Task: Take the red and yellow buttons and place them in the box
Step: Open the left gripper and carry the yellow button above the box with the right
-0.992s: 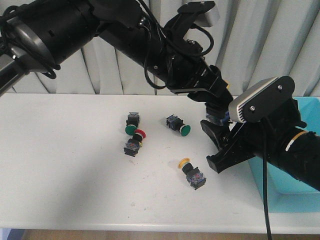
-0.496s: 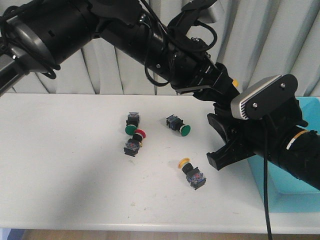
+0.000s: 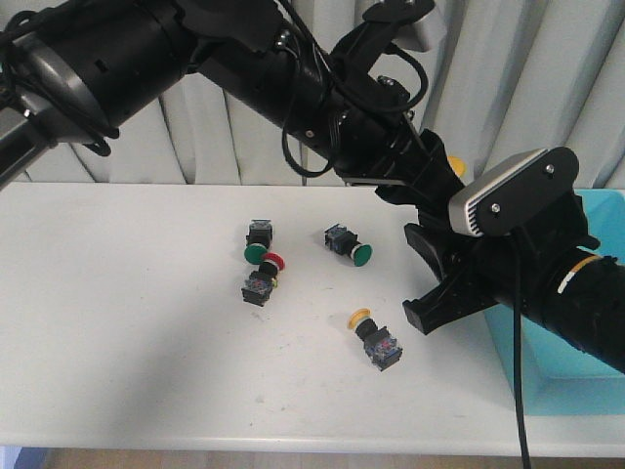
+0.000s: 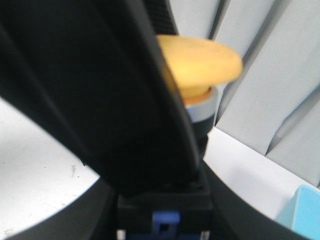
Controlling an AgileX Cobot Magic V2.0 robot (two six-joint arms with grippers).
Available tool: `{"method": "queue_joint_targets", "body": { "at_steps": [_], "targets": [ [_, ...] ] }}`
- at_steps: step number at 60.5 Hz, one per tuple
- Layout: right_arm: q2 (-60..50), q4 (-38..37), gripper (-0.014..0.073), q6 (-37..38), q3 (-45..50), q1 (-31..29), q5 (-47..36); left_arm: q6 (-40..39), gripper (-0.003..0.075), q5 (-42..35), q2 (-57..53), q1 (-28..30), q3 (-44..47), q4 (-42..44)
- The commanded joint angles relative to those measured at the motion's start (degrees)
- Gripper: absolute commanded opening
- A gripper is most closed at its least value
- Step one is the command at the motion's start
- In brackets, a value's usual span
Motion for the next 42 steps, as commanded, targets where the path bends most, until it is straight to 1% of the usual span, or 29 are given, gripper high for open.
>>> {"method": "queue_joint_targets", "body": {
  "at_steps": [1, 4, 8, 19, 23, 25, 27, 33, 38, 42],
  "targets": [
    [-1.0, -0.2, -0.0006, -0.5, -1.7, -0.1, -5.4, 0.7, 0.0407, -2.1, -4.4, -0.3, -1.4, 0.4],
    [-1.0, -0.2, -0.0005, -0.5, -1.7, -0.1, -6.1, 0.7, 0.0435, -2.6, -5.2, -0.3, -1.4, 1.5],
    [-1.0, -0.2, -0.0004, -0.6, -1.8, -0.1, -7.1, 0.7, 0.0449, -3.4, -6.5, -0.3, -1.4, 3.6],
    [-1.0, 0.5, -0.0003, -1.1, -2.1, -0.9, -11.8, -0.9, 0.0433, -5.7, -11.2, -0.3, -1.4, 15.3],
    [-0.6, 2.9, -0.0004, -1.1, -3.1, -2.3, -12.1, -3.3, 0.0420, -6.3, -13.2, -0.1, -1.4, 20.9],
    [-0.4, 4.9, -0.0004, -1.1, -3.9, -3.7, -11.4, -4.6, 0.0412, -6.5, -14.0, -0.1, -1.4, 22.9],
    [-0.1, 6.3, -0.0004, -1.2, -4.8, -5.3, -10.0, -6.0, 0.0401, -6.6, -15.1, -0.1, -1.4, 26.6],
    [1.5, 9.5, -0.0001, -2.2, -8.2, -11.1, -5.0, -9.9, 0.0347, -6.8, -17.8, -0.1, -1.4, 38.1],
    [4.0, 10.7, -0.0001, -2.2, -11.4, -16.6, -0.2, -13.8, 0.0269, -6.3, -19.6, -0.1, -1.4, 48.0],
    [6.5, 12.0, 0.0000, -2.2, -14.0, -21.6, 3.0, -16.7, 0.0174, -5.6, -20.6, -0.1, -1.4, 55.7]
  ]
}}
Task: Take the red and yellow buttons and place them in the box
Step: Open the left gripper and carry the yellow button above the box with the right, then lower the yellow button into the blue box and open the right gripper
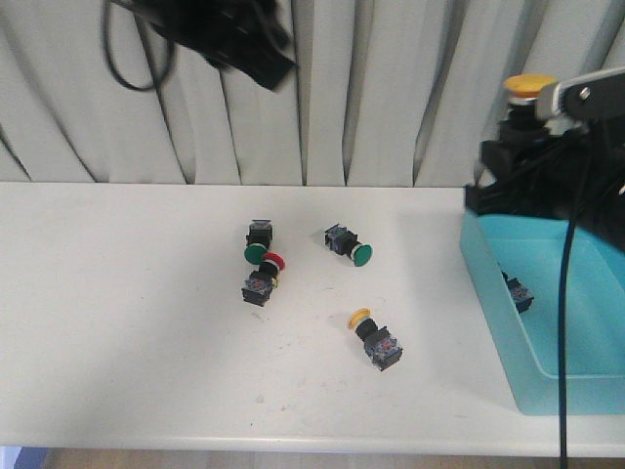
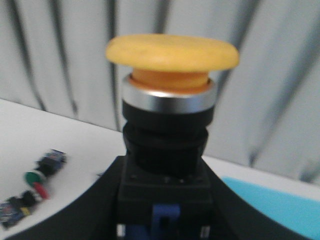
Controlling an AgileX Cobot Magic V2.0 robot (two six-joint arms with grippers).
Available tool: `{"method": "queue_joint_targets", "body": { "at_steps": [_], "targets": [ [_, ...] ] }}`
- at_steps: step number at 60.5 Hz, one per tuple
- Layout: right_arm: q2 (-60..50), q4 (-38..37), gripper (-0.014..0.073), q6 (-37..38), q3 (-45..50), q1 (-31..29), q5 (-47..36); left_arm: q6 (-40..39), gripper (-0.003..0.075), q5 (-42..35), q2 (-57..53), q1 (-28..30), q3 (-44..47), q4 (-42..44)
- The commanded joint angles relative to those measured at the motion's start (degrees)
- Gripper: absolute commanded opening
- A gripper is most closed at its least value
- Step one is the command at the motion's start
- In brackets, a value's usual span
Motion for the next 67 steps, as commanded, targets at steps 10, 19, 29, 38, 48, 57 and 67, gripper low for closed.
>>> {"method": "queue_joint_targets", "body": {
  "at_steps": [10, 19, 29, 38, 48, 57, 67],
  "targets": [
    [11.2, 4.4, 0.0001, -0.4, -9.5, -16.9, 8.6, -12.4, -0.0009, -0.4, -4.6, 0.1, -1.0, 24.7],
    [21.2, 4.3, 0.0004, -0.4, -12.4, -24.1, 13.1, -15.0, -0.0008, -0.8, -4.5, 0.1, -1.0, 26.1],
    [31.0, 1.9, 0.0008, -0.6, -16.3, -26.4, 16.7, -15.0, -0.0008, -1.3, -4.5, 0.1, -1.0, 23.8],
    [37.3, -0.6, 0.0011, 0.0, -20.1, -26.4, 19.5, -15.0, -0.0008, -1.2, -4.5, 0.1, -1.0, 23.7],
    [42.4, -4.3, 0.0054, 2.6, -24.0, -26.4, 21.9, -15.0, -0.0008, -0.5, -4.5, 0.1, -1.0, 23.7],
    [46.3, -8.4, 0.0160, 3.9, -27.8, -26.4, 27.3, -15.0, -0.0008, 0.1, -4.5, 0.1, -1.0, 23.7],
    [48.2, -9.6, 0.0351, 5.5, -30.0, -26.4, 30.2, -15.6, -0.0006, 0.1, -4.5, 0.1, -1.0, 23.7]
  ]
}}
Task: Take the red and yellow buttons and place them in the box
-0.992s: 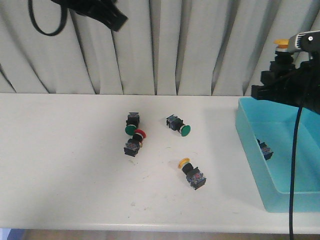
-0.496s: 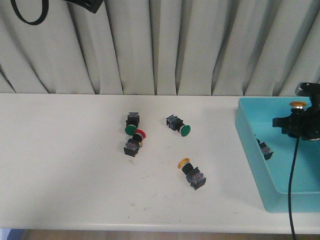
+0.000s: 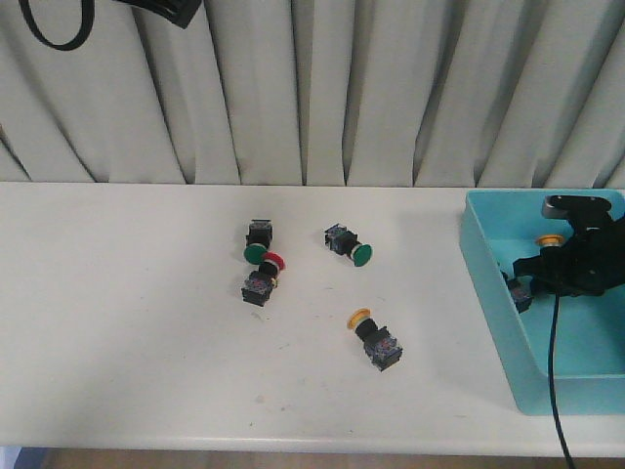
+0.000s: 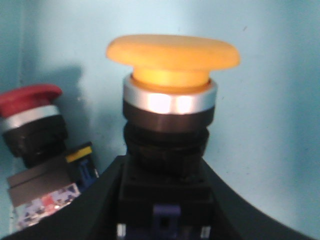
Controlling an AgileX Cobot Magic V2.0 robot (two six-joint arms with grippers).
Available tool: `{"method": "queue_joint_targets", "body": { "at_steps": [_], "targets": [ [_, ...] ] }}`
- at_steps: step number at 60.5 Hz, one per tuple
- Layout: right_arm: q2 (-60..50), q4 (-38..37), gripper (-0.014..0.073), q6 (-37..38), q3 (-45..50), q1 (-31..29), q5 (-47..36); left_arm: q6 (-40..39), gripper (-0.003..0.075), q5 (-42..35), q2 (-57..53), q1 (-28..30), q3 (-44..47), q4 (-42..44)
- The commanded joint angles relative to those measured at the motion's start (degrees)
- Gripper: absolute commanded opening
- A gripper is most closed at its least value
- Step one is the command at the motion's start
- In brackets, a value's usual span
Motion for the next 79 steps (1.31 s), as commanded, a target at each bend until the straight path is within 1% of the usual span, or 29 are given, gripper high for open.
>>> {"method": "queue_joint_targets", "body": {
  "at_steps": [1, 7, 12, 18, 30, 39, 50, 56, 63, 70, 74, 78, 79],
  "targets": [
    [-2.7, -0.5, 0.0368, 0.6, -2.5, -0.2, 0.1, -1.5, -0.0006, -2.9, -2.0, -0.1, -1.0, 1.1],
    [-3.4, -0.6, 0.0464, 0.6, -2.8, -0.2, 0.1, -3.0, -0.0006, -2.9, -2.0, -0.1, -1.0, 1.1],
    [-5.3, 0.2, 0.0491, 1.8, -3.3, -0.2, 1.1, -3.3, -0.0006, -2.9, -2.0, -0.1, -1.0, 1.1],
    [-9.5, 2.7, 0.0482, 2.2, -3.5, 0.0, 1.8, -3.3, -0.0006, -3.4, -2.0, -0.1, -1.0, 1.1],
    [-23.7, 6.4, 0.0442, -2.3, -3.5, 2.9, 1.7, -3.3, -0.0006, -3.8, -2.0, -0.1, -1.0, 1.1],
    [-35.5, 7.3, 0.0434, -4.1, -3.5, 7.1, 1.2, -3.3, -0.0006, -3.7, -2.0, -0.1, -1.0, 1.1],
    [-47.4, 7.3, 0.0425, -3.8, -3.5, 12.3, 1.7, -3.3, -0.0006, -4.0, -2.0, -0.1, -1.0, 1.1],
    [-53.7, 7.6, 0.0377, -3.8, -3.3, 13.3, 2.5, -3.6, -0.0006, -4.4, -2.0, -0.1, -1.0, 1.1],
    [-60.8, 7.7, 0.0285, -3.8, -0.3, 13.2, 1.1, -3.6, -0.0006, -4.9, -2.0, -0.1, -1.0, 0.2],
    [-68.1, 7.7, 0.0165, -3.9, 6.8, 13.2, -4.0, -3.5, -0.0006, -5.2, -2.0, -0.1, -1.0, -1.6],
    [-71.5, 7.7, 0.0088, -3.9, 11.7, 13.2, -8.4, -3.2, -0.0006, -5.4, -2.0, -0.1, -1.0, -2.3],
    [-74.2, 7.7, -0.0008, -3.9, 16.4, 13.2, -12.6, -3.0, -0.0006, -5.7, -2.0, -0.1, -1.0, -2.4],
    [-74.6, 7.8, -0.0014, -3.9, 17.1, 13.2, -13.6, -3.0, -0.0006, -5.7, -2.0, -0.1, -1.0, -2.4]
  ]
}}
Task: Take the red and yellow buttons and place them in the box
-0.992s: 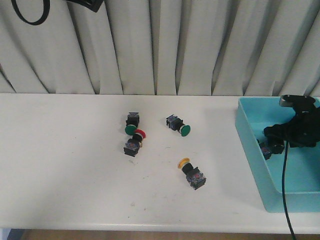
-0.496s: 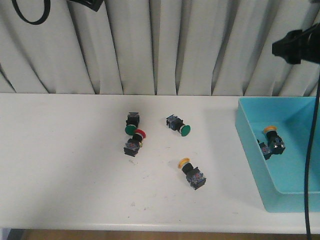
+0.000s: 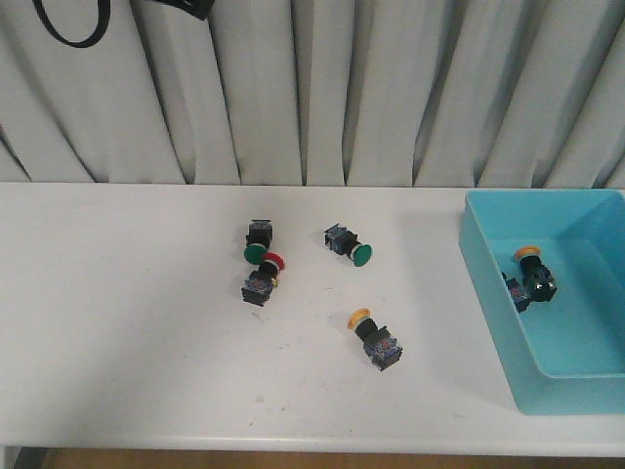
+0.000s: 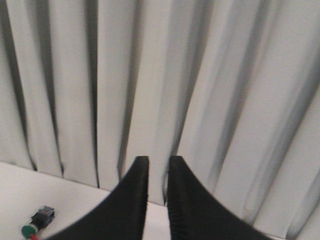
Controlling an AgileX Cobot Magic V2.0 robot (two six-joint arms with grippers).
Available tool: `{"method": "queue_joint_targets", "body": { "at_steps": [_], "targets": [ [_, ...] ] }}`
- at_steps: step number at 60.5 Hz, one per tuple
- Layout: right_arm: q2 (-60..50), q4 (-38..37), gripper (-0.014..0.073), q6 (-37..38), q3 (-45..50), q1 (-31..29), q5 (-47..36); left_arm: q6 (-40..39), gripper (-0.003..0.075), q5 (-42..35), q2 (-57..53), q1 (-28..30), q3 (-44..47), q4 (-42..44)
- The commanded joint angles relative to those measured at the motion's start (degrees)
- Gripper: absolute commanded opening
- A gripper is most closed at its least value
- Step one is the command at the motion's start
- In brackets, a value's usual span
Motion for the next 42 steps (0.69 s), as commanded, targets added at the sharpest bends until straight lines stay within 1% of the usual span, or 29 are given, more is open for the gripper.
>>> {"method": "queue_joint_targets", "body": {
  "at_steps": [1, 6, 19, 27, 42],
  "targets": [
    [-3.2, 0.9, -0.0013, -0.5, 4.3, 0.1, -10.3, -0.1, -0.0006, -4.2, -2.0, -0.1, -1.0, 0.7],
    [-3.7, 2.2, -0.0008, -0.5, 6.3, 0.1, -12.0, 0.0, -0.0006, -4.3, -2.0, -0.1, -1.0, 0.7],
    [-3.7, 7.9, -0.0008, -0.4, 6.5, 0.1, -17.0, -0.2, -0.0006, -4.7, -2.0, -0.1, -1.0, 0.7],
    [-3.7, 11.6, -0.0008, -0.4, 6.5, 0.1, -17.5, -0.6, -0.0006, -3.8, -2.0, -0.1, -1.0, 0.7],
    [-3.7, 12.5, -0.0008, -0.4, 6.5, 0.1, -17.5, -0.6, -0.0006, -2.9, -2.0, -0.1, -1.0, 0.8]
  ]
}}
